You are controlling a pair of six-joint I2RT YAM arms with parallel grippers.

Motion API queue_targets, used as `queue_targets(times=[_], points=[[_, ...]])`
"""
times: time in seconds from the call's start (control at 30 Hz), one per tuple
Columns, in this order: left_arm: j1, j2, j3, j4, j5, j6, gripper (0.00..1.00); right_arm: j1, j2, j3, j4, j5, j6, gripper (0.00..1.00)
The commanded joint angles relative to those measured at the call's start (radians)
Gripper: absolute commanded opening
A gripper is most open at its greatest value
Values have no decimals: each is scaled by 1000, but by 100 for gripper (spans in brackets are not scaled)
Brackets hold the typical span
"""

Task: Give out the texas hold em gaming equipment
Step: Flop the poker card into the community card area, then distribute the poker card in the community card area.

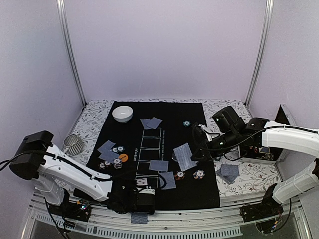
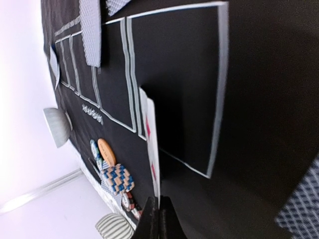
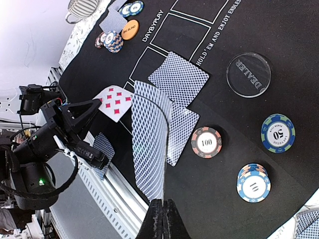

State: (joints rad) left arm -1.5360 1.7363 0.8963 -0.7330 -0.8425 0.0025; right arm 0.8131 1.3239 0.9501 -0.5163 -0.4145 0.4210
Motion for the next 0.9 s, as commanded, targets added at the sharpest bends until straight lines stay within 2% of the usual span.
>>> queue_targets(times=[0.0, 0.33, 0.37, 0.4, 0.47, 0.53, 0.67, 0.77, 0.87], points=[[-41, -84, -72, 173, 67, 121, 0, 3, -17, -8, -1, -17, -15, 2], [-52, -105, -150, 343, 142, 270, 0, 3, -20, -10, 11, -30, -11, 2], [-53, -104, -150, 335, 146, 271, 7, 2, -18, -9, 12, -33, -11, 2], [-52, -105, -148, 315, 145, 257, 27, 3, -17, -7, 12, -35, -13, 2], [-52, -116, -139, 244, 156, 210, 57, 3, -16, -6, 8, -25, -14, 2], [-52, -141, -125, 158, 184, 166, 72, 2, -9, 7, -6, 1, -17, 2], [-56, -208, -79, 79, 202, 121, 85, 6, 28, 57, -17, 7, -53, 2], [-41, -262, -26, 83, 272, 107, 87, 39, 57, 95, 0, 2, -84, 2], [5, -316, 0, 157, 327, 121, 89, 106, 78, 136, 14, 10, -149, 2]])
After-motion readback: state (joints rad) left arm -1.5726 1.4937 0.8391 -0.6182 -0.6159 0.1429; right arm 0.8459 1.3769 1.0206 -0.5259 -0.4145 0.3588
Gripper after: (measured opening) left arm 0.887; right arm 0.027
